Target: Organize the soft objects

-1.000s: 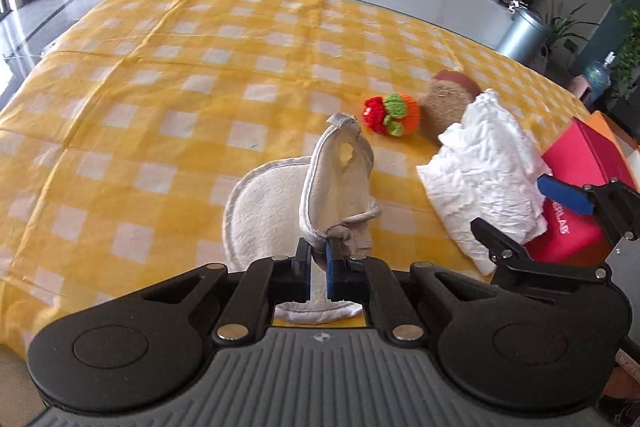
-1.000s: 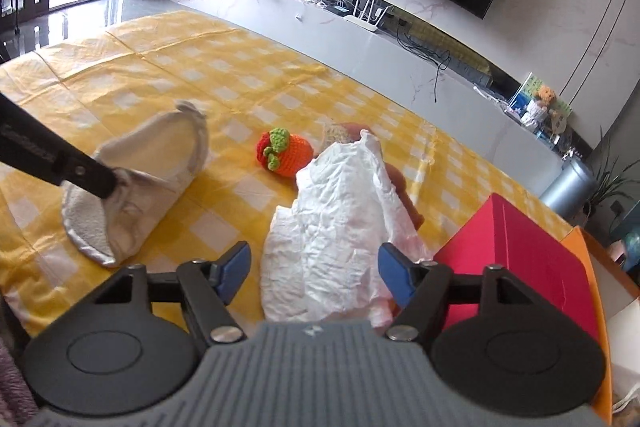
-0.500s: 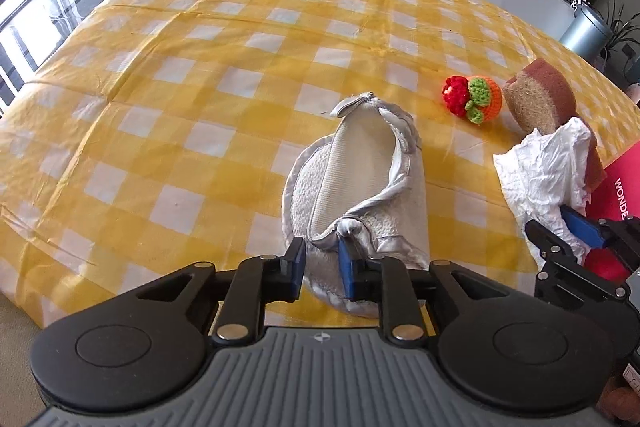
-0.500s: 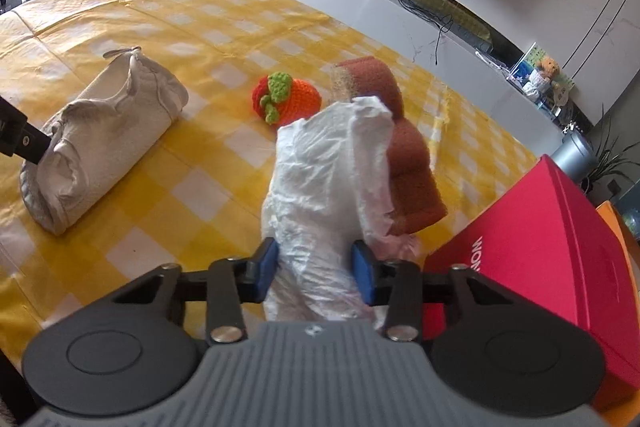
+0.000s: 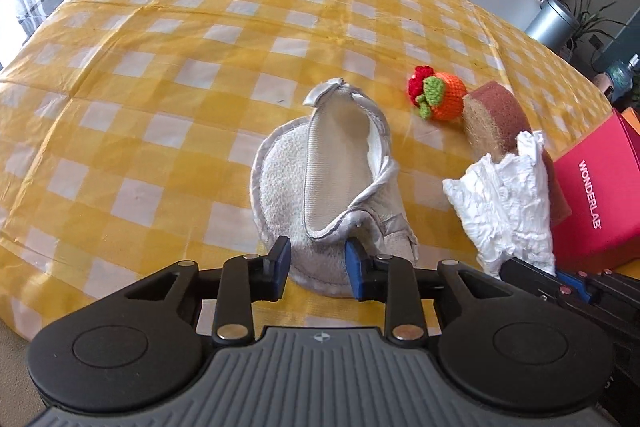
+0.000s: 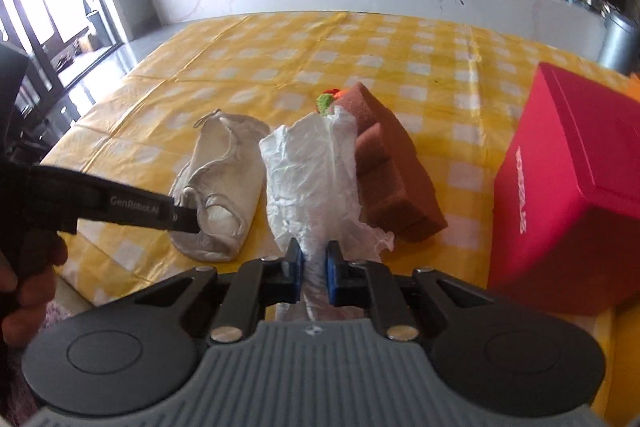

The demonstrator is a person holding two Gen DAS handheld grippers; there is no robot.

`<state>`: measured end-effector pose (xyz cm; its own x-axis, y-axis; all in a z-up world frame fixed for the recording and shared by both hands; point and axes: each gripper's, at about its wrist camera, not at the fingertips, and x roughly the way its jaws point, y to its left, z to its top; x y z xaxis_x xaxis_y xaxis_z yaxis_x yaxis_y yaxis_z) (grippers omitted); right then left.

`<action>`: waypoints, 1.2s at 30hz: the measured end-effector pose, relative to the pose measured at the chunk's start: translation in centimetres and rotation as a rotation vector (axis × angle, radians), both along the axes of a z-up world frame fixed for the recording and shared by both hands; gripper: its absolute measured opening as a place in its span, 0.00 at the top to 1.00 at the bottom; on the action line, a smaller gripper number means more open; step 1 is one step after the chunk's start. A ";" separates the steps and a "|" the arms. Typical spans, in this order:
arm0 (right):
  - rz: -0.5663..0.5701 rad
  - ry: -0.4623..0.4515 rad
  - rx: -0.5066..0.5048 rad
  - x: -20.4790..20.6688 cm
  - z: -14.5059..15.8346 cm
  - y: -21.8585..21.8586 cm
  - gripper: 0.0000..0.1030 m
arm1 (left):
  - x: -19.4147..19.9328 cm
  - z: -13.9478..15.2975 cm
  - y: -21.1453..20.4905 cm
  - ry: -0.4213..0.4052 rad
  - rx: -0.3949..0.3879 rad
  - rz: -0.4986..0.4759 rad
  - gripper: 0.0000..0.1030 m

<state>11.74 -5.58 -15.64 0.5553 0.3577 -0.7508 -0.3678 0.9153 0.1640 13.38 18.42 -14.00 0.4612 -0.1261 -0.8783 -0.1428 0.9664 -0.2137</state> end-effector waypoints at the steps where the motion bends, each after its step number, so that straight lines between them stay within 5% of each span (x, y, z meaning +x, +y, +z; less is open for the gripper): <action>1: -0.012 0.016 0.012 0.2 -0.2 0.0 0.91 | 0.0 0.0 -0.1 -0.002 -0.003 -0.006 0.68; 7: 0.033 0.024 0.105 1.3 -0.9 2.1 0.91 | -0.3 -0.1 0.7 -0.008 -0.064 0.037 0.53; 11: 0.050 0.058 0.126 1.7 -2.2 3.3 0.92 | -1.0 0.3 2.0 -0.040 -0.094 0.122 0.28; 15: 0.069 0.037 0.109 1.5 -2.4 3.5 0.91 | -1.6 1.0 2.9 -0.098 -0.100 0.199 0.15; 29: 0.050 0.076 0.169 2.1 -3.0 2.6 0.91 | -1.0 1.9 -0.5 -0.210 -0.148 -0.041 0.09; 36: 0.048 0.081 0.181 2.2 -3.1 2.1 0.92 | -0.1 0.1 1.1 -0.063 -0.026 0.158 0.19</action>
<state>13.93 -3.46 -18.75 0.4745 0.5157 -0.7134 -0.3892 0.8498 0.3555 13.27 19.51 -13.91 0.5311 -0.0698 -0.8445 -0.2777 0.9272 -0.2512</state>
